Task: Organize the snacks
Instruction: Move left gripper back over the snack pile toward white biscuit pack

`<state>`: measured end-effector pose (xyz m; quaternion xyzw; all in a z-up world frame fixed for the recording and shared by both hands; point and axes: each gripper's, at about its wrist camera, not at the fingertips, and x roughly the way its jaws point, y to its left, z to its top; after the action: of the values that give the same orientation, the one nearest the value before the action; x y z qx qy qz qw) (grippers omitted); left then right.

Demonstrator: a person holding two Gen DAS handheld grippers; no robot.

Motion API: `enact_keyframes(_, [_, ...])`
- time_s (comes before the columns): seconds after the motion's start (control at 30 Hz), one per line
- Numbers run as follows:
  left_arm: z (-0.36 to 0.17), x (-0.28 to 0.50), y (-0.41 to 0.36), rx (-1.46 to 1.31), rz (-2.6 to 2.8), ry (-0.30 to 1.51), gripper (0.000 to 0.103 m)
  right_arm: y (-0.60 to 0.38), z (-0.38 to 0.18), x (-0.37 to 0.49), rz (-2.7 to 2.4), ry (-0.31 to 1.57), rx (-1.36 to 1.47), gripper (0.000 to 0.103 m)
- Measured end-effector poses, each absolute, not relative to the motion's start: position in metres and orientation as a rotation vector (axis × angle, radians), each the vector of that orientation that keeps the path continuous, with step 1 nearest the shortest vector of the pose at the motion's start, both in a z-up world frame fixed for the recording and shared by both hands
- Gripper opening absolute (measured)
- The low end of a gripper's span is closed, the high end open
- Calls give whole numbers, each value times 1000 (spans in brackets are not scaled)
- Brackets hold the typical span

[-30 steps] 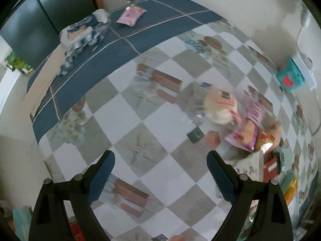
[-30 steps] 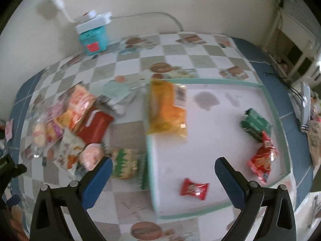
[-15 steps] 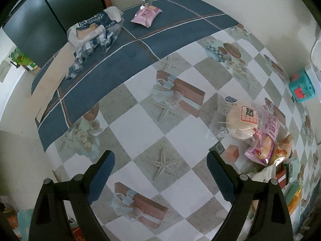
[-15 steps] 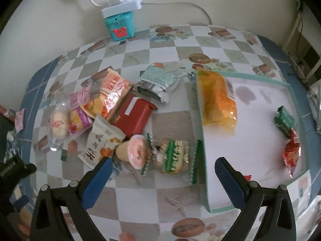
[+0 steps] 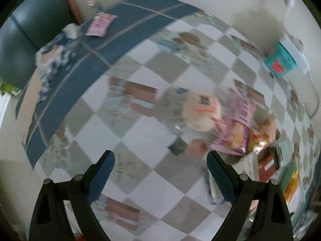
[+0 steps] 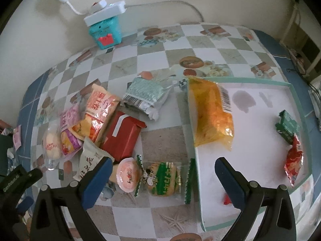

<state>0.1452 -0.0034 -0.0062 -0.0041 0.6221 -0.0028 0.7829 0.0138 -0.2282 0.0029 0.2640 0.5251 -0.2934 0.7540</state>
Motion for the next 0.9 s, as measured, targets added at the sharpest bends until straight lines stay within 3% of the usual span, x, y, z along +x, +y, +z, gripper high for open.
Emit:
enact_keyframes(0.43, [-36,141,-55,155,-169,1403,93,-242,-16,18,-672,1201,592,103])
enact_keyframes(0.9, [-37,130,-103,74,-307,1407,93,-274,-7,-6,-737,1160,672,103])
